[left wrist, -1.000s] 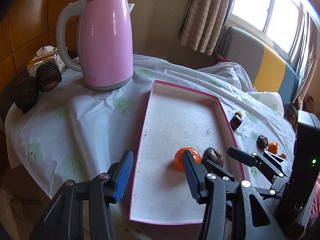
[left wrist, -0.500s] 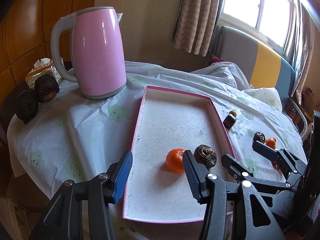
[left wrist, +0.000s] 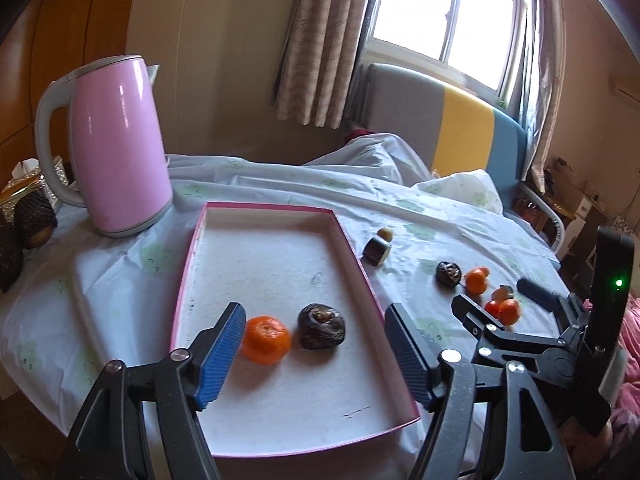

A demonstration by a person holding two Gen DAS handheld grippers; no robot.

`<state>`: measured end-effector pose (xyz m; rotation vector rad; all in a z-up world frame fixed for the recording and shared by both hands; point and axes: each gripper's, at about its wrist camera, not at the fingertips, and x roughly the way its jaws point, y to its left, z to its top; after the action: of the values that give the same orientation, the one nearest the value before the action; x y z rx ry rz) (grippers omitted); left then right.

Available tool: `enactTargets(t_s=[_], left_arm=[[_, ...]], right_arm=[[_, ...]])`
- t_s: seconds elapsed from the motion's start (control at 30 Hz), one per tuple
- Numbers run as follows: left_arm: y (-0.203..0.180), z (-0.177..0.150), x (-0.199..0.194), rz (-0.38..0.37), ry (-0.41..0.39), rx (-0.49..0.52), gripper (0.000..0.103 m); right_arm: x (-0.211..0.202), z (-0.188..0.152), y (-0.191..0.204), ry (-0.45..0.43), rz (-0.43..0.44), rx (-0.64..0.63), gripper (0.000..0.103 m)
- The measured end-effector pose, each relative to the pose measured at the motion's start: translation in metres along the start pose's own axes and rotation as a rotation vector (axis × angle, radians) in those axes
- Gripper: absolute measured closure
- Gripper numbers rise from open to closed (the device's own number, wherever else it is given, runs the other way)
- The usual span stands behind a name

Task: Organize fruits
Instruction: 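Move both open grippers back toward the remaining produce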

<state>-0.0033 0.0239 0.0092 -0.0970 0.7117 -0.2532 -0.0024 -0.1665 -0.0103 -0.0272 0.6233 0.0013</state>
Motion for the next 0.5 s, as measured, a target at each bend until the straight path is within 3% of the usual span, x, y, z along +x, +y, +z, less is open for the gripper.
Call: enactTargets(t_s=[0.07,0.27,0.43,0.5], left_arm=[[-0.004,0.003,0.002,-0.009,0.009,0.01,0.026],[-0.018,0.013,0.011,-0.028,0.035,0.037,0.026],[-0.031,0.022,0.029,-0.053,0.079,0.049,0.027],[-0.036,0.025,0.036,-0.069,0.094,0.056,0.034]], right_arm=[[0.002,-0.007,-0.022,0.026,0.015,0.088,0.0],[0.005,-0.023,-0.061,0.085,-0.022,0.196,0.0],[0.008,-0.029,-0.077,0.102,-0.039,0.215,0.0],[0.01,-0.03,-0.078,0.113,-0.044,0.203,0.0]])
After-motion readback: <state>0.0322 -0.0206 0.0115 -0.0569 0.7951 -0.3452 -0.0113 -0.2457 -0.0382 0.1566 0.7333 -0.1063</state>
